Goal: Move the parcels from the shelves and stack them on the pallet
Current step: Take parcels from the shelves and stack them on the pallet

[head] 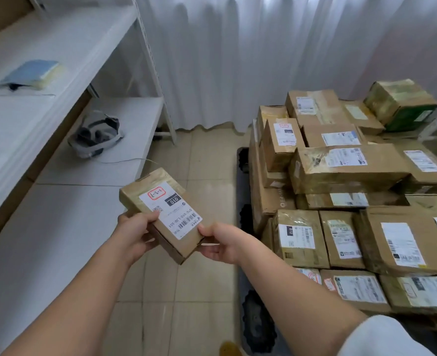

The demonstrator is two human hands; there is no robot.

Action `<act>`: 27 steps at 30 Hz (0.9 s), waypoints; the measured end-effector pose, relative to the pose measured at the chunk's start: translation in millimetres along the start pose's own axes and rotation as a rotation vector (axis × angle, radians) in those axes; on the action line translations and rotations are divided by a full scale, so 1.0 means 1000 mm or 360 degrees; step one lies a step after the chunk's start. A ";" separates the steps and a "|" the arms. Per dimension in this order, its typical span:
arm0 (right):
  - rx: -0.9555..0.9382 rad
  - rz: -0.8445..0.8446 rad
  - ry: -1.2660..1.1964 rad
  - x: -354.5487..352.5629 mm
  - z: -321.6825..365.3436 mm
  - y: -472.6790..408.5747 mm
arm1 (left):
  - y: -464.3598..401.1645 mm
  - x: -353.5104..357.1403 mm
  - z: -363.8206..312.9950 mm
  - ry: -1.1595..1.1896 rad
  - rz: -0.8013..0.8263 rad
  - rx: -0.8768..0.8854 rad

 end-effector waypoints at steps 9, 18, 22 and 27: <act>-0.0039 -0.0294 -0.0368 -0.019 0.088 -0.032 | -0.067 0.061 -0.100 -0.0114 0.0148 0.0031; -0.0221 -0.0433 -0.0742 -0.010 0.166 -0.060 | -0.133 0.114 -0.196 -0.0489 0.0462 0.0058; -0.0264 -0.0476 -0.0847 -0.024 0.195 -0.060 | -0.154 0.156 -0.223 -0.0578 0.0549 0.0063; -0.0323 -0.0570 -0.0879 -0.062 0.244 -0.068 | -0.197 0.226 -0.237 -0.0670 0.0637 0.0020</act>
Point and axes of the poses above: each hand's wrist, its own y-axis away from the middle knuckle, its own x-axis out of the palm, z = x × y, the point moved 6 cm from there along -y, towards the middle knuckle
